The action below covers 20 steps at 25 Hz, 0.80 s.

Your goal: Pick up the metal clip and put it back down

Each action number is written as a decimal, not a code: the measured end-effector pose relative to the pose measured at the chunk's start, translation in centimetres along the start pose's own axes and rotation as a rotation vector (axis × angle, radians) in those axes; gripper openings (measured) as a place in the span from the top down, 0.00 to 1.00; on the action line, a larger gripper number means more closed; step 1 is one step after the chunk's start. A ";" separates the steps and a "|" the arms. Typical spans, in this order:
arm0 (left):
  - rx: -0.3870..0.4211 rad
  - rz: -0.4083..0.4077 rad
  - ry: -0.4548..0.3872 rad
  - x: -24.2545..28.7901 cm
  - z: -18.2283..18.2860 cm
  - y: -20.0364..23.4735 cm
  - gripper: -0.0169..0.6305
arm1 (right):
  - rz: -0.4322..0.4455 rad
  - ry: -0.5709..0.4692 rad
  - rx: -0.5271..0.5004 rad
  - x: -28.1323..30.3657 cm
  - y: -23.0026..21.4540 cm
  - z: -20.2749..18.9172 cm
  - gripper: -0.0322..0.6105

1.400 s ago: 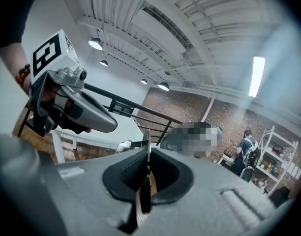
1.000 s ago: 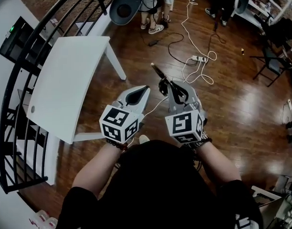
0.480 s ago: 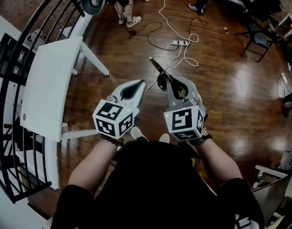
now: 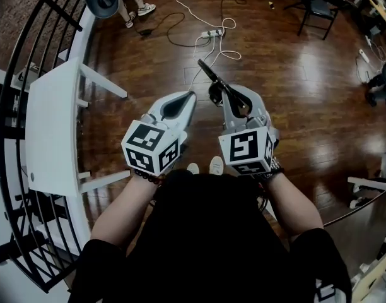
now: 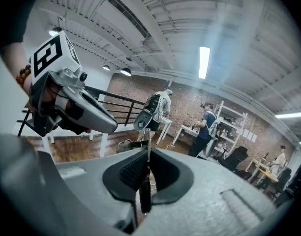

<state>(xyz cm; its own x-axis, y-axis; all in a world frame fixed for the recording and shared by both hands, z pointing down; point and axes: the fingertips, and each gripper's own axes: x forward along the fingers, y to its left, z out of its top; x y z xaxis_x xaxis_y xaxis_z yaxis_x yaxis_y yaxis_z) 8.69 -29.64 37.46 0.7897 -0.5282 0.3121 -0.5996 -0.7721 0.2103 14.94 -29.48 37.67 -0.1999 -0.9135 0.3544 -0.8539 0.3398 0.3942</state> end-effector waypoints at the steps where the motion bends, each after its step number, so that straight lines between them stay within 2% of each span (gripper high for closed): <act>1: 0.005 -0.025 0.002 0.3 -0.1 -0.4 0.95 | -0.019 0.008 0.003 -0.4 -0.2 -0.2 0.96; 8: 0.028 -0.202 0.023 1.1 -0.4 -3.8 0.95 | -0.167 0.093 0.040 -4.7 -1.0 -1.9 0.96; 12: 0.048 -0.312 0.055 0.3 -1.9 -6.3 0.95 | -0.250 0.158 0.078 -7.7 0.1 -3.4 0.96; 20: 0.111 -0.491 0.101 -1.2 -3.6 -11.6 0.95 | -0.407 0.224 0.149 -13.6 1.1 -5.2 0.96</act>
<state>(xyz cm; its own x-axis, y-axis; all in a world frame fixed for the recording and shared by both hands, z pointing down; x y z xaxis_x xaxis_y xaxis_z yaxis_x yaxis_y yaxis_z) 14.20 -18.76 37.96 0.9549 -0.0615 0.2906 -0.1398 -0.9562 0.2570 19.20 -15.53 37.69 0.2593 -0.8894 0.3766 -0.9038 -0.0859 0.4193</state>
